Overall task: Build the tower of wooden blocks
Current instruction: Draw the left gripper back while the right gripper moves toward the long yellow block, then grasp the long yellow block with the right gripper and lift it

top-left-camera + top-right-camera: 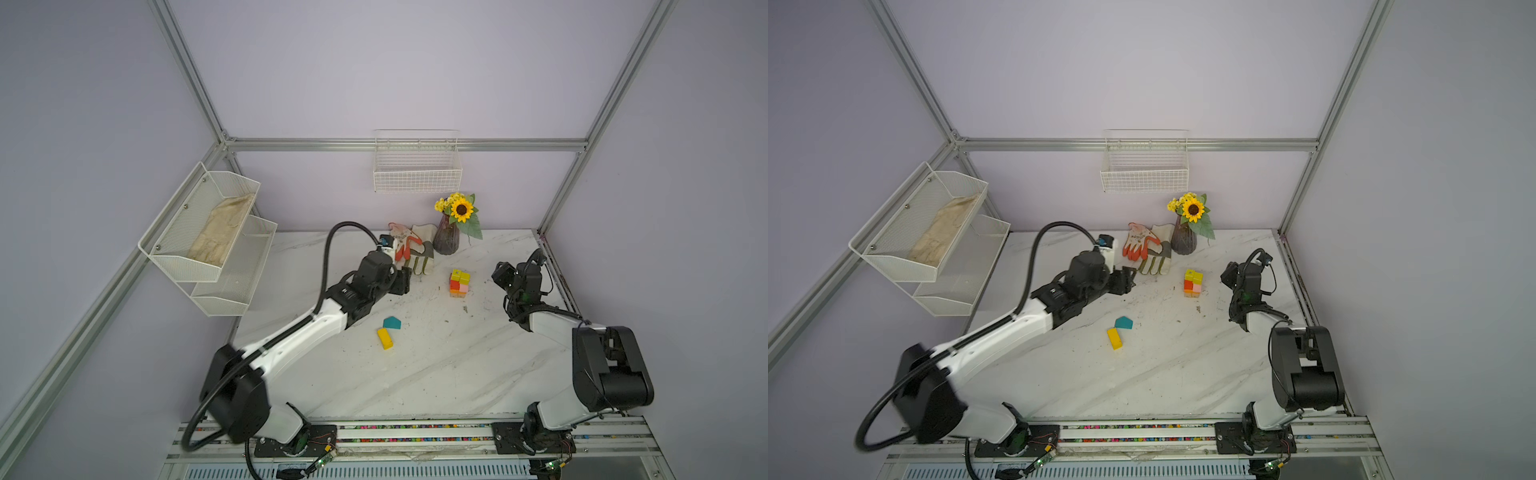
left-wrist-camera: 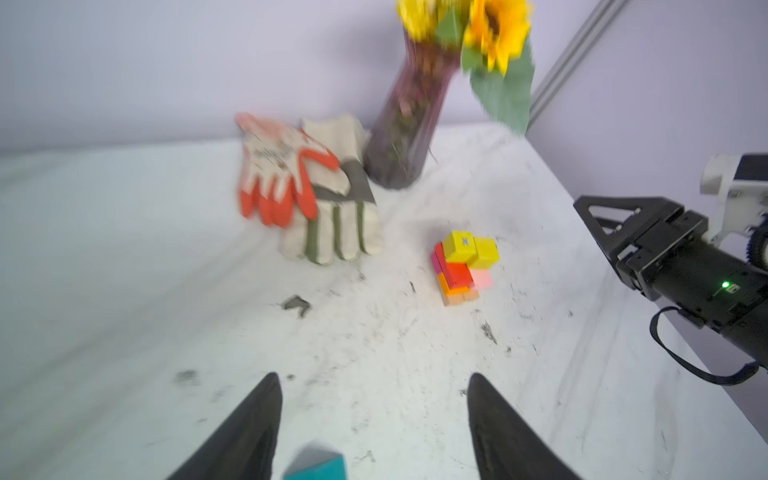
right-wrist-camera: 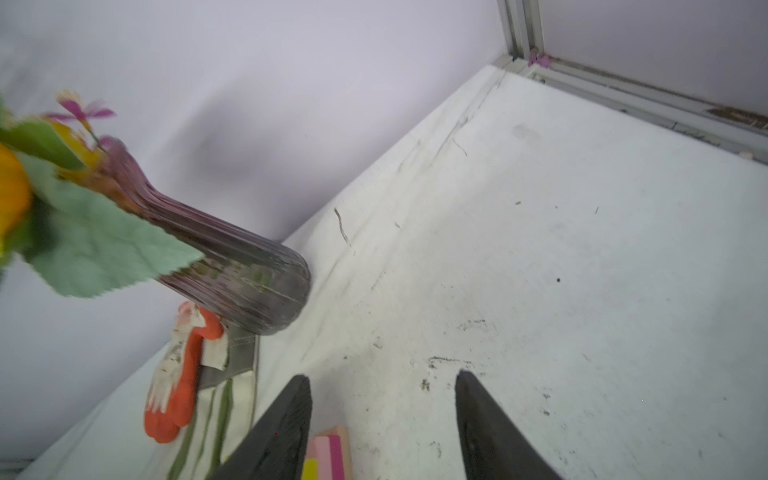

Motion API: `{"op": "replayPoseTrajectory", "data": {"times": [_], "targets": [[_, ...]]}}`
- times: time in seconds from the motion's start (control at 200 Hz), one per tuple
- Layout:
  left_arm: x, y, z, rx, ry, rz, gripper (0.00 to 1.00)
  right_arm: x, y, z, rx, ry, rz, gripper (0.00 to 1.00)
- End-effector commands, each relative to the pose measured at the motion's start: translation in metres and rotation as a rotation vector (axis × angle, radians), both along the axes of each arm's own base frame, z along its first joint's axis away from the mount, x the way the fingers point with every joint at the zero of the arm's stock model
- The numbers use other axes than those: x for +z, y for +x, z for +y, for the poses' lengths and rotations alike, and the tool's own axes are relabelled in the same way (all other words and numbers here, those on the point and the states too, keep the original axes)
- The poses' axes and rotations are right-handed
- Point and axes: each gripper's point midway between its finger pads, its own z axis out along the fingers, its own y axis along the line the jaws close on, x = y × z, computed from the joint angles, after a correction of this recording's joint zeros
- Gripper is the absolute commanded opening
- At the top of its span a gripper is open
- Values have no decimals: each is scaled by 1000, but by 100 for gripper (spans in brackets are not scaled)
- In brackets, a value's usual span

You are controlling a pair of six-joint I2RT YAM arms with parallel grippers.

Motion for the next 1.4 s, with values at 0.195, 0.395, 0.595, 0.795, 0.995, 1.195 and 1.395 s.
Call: {"op": "replayPoseTrajectory", "data": {"times": [0.195, 0.395, 0.595, 0.795, 0.995, 1.195, 1.395], "targets": [[33, -76, 172, 448, -9, -82, 81, 115, -38, 38, 180, -43, -291, 78], [-13, -57, 155, 390, -59, -189, 76, 114, -42, 110, 306, -177, -250, 87], [-25, -49, 159, 441, -38, -146, 78, 114, -58, 194, 432, -271, -208, 95], [-40, -33, 142, 355, -87, -109, 76, 95, -95, 268, 589, -267, -178, 96], [-46, -28, 142, 361, -75, -91, 76, 29, -119, 309, 707, -296, -58, 96], [-46, -29, 143, 361, -75, -106, 77, -8, -139, 307, 737, -296, 36, 96], [-55, -29, 145, 361, -43, -114, 78, -51, -138, 317, 732, -332, 179, 93]]}}
